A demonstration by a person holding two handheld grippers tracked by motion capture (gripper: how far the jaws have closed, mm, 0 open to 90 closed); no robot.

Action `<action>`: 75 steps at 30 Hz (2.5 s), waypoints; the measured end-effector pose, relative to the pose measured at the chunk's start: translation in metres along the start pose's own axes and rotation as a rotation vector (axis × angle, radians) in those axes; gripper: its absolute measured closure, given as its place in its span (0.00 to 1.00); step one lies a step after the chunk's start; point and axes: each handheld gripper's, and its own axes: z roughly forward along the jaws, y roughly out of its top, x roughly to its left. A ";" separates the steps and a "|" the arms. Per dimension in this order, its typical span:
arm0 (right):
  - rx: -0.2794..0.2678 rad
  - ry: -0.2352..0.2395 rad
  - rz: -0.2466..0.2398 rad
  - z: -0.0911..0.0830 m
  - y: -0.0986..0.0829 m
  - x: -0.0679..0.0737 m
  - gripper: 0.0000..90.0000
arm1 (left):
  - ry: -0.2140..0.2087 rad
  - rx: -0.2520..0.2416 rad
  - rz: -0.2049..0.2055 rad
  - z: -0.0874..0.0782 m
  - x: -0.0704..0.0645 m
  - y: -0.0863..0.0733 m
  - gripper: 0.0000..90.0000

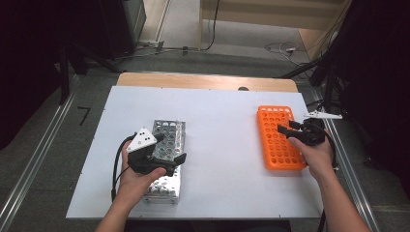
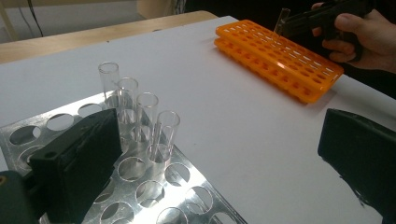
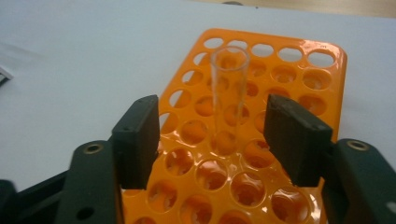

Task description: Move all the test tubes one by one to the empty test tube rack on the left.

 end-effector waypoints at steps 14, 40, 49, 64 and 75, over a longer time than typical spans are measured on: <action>0.037 -0.003 0.006 0.015 0.001 -0.013 0.68 | 0.001 0.003 -0.001 0.001 0.001 -0.001 0.00; 0.068 -0.038 -0.065 0.022 0.002 -0.003 0.82 | -0.002 0.004 -0.002 0.001 0.000 -0.002 0.00; 0.033 -0.035 -0.059 0.017 0.004 -0.003 0.82 | -0.001 0.002 0.000 0.001 0.000 -0.001 0.00; -0.039 -0.008 -0.082 -0.011 0.016 0.012 0.82 | -0.002 0.001 0.008 0.001 -0.003 0.000 0.00; -0.053 0.063 -0.124 -0.024 0.015 0.041 0.82 | -0.006 -0.004 0.013 0.001 -0.006 0.002 0.00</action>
